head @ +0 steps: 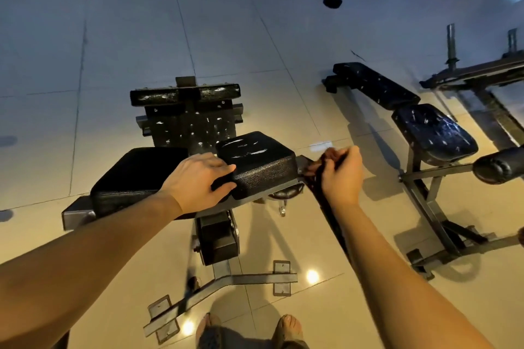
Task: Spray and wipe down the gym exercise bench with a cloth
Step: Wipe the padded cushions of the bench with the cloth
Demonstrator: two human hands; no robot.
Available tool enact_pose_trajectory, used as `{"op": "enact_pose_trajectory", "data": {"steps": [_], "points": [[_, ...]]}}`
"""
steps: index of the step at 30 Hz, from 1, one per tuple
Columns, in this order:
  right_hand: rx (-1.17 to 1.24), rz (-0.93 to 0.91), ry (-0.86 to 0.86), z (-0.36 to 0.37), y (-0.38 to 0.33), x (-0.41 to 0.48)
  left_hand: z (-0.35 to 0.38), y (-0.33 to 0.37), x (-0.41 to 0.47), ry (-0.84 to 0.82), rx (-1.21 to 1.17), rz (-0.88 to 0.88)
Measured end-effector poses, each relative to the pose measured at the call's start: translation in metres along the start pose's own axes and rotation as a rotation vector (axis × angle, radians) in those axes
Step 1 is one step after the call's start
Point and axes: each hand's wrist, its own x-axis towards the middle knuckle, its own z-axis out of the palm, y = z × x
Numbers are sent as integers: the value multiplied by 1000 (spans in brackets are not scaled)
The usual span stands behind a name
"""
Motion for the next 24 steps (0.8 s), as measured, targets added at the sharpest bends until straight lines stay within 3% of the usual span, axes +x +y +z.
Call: {"op": "enact_pose_trajectory", "data": {"steps": [4, 10, 13, 16, 18, 20, 22, 24], "points": [[-27, -109, -212, -39, 19, 28, 5, 24, -12, 30, -44, -125], [-99, -326, -575, -70, 54, 72, 27, 84, -16, 173, -32, -567], [-157, -507, -787, -77, 73, 84, 28, 136, -12, 343, -111, -830], [-185, -632, -940, -83, 83, 78, 38, 198, -11, 425, -173, -968], [-149, -670, -979, -81, 90, 69, 53, 238, -10, 376, -272, -1021], [-100, -694, -953, -77, 97, 62, 65, 276, -8, 261, -548, -1062], [-50, -719, -912, -72, 104, 56, 79, 306, -9, 138, -832, -1024], [-41, -753, -905, -71, 109, 50, 88, 330, -11, 38, -962, -989]]}}
